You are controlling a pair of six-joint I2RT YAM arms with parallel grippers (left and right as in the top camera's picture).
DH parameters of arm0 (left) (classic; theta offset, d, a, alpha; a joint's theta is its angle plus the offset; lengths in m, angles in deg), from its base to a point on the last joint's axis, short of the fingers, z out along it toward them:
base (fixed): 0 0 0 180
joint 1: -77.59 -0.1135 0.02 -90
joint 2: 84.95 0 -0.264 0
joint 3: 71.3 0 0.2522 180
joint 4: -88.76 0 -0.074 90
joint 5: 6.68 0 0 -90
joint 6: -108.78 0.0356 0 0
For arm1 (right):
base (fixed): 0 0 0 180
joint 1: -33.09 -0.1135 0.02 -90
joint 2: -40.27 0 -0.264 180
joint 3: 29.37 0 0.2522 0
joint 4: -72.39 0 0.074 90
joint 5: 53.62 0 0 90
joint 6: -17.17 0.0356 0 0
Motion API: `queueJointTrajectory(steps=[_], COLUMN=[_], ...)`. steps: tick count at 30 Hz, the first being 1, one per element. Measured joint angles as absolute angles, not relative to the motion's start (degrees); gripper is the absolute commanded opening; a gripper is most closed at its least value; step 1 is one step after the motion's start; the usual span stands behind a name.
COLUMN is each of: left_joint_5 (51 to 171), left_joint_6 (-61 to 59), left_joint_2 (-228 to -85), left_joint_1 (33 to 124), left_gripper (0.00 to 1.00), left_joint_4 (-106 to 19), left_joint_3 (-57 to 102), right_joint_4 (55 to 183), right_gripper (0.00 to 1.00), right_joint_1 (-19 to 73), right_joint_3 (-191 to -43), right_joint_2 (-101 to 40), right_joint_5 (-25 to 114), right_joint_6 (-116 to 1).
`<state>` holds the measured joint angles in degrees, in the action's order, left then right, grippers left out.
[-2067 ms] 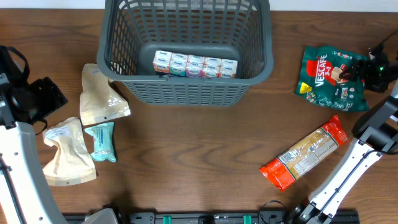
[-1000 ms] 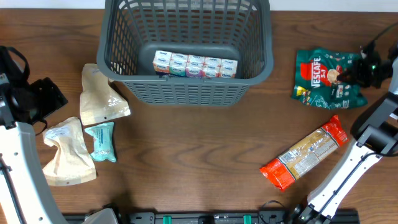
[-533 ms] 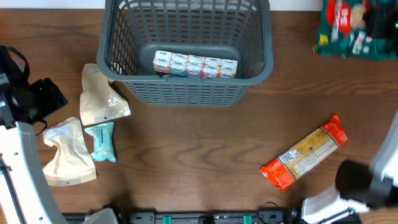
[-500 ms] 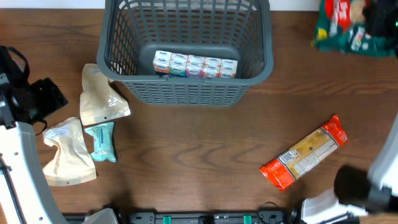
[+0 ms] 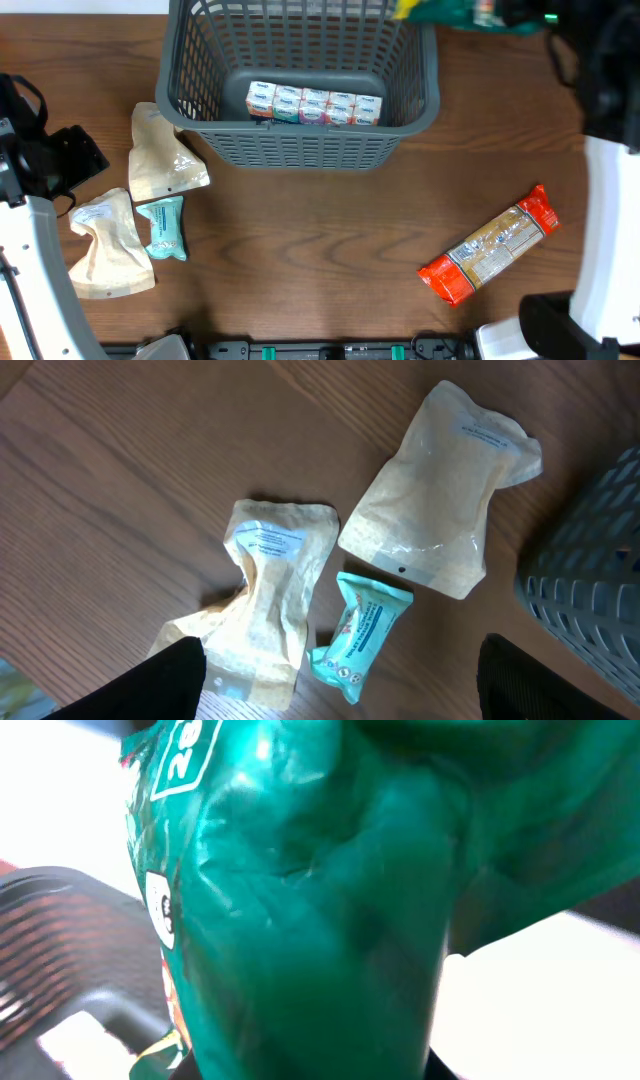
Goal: Pack container
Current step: 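Lift the Nescafé bag over and drop it into the basket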
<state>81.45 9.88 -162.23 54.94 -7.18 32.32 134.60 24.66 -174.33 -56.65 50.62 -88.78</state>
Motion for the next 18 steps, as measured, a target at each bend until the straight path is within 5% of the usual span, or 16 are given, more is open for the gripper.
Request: queueJointTrajectory(steps=[10,18], left_joint_5=[81.45,81.45], left_joint_6=[9.88,9.88], left_joint_2=[-162.23,-162.23], left_joint_1=[54.94,54.94], left_gripper=[0.77,0.77], left_joint_4=[-6.96,-6.89], left_joint_3=[32.32,32.32], right_joint_4=[136.11,142.86], right_gripper=[0.01,0.01], right_joint_1=[10.47,8.9], right_joint_3=[-174.24,-174.2], right_joint_2=[-68.98,-77.51], right_joint_5=[56.3,55.84], right_joint_6=[-105.15,-111.42])
